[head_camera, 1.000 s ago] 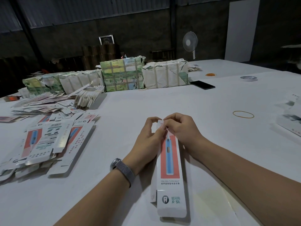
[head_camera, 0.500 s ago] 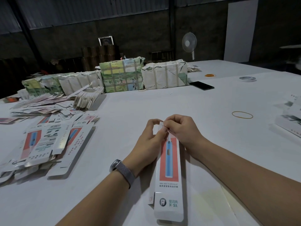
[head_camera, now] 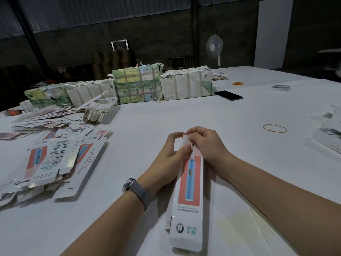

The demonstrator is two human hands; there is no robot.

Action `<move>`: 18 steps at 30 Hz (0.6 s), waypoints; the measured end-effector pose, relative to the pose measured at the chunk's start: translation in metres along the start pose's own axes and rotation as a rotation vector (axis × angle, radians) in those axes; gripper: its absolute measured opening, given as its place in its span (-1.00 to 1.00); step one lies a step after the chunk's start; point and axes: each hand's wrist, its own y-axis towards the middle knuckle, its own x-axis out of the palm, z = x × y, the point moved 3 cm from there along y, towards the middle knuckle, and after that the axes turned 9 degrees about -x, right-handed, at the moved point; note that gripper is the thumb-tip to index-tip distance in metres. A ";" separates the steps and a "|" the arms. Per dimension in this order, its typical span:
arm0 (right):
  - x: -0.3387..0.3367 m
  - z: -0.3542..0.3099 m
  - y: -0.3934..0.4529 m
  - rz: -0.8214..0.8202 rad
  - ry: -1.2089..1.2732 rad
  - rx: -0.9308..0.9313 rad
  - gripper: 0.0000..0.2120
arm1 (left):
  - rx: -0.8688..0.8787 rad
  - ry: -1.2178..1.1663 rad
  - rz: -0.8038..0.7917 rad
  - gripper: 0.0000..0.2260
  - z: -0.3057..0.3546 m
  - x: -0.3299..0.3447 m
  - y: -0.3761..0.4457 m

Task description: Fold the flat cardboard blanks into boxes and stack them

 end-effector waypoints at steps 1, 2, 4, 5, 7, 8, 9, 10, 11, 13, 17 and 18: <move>0.000 0.000 0.000 0.002 0.003 -0.001 -0.77 | 0.002 0.000 -0.001 -0.85 0.000 0.000 0.000; 0.000 0.000 0.000 0.003 0.004 -0.003 -0.76 | 0.003 0.000 -0.002 -0.85 -0.001 0.000 0.001; 0.000 -0.001 0.000 0.005 0.000 -0.005 -0.76 | 0.005 0.001 -0.002 -0.84 -0.001 0.000 0.001; 0.000 -0.001 -0.001 0.005 0.000 -0.005 -0.76 | 0.009 0.004 0.000 -0.84 -0.001 0.000 0.001; 0.000 -0.002 -0.001 0.006 0.012 -0.002 -0.76 | 0.016 0.010 0.005 -0.84 -0.002 0.000 0.002; -0.001 -0.003 -0.002 0.009 0.022 -0.001 -0.75 | 0.017 0.010 0.008 -0.84 -0.002 0.000 0.002; -0.001 -0.003 -0.002 0.014 0.031 -0.001 -0.75 | 0.018 0.009 0.012 -0.85 -0.002 0.000 0.002; -0.001 -0.004 -0.002 0.018 0.036 -0.004 -0.74 | 0.019 0.009 0.017 -0.86 -0.003 0.000 0.003; -0.001 -0.004 -0.002 0.019 0.035 -0.009 -0.73 | 0.024 0.009 0.024 -0.86 -0.003 0.001 0.003; -0.001 -0.004 -0.002 0.017 0.024 -0.021 -0.72 | 0.037 0.014 0.033 -0.87 -0.002 0.001 0.004; -0.002 -0.004 -0.001 0.016 0.024 -0.032 -0.67 | 0.046 0.018 0.030 -0.87 -0.003 -0.001 0.005; -0.002 -0.003 -0.001 0.013 0.018 -0.034 -0.65 | 0.046 0.021 0.029 -0.87 -0.003 -0.001 0.005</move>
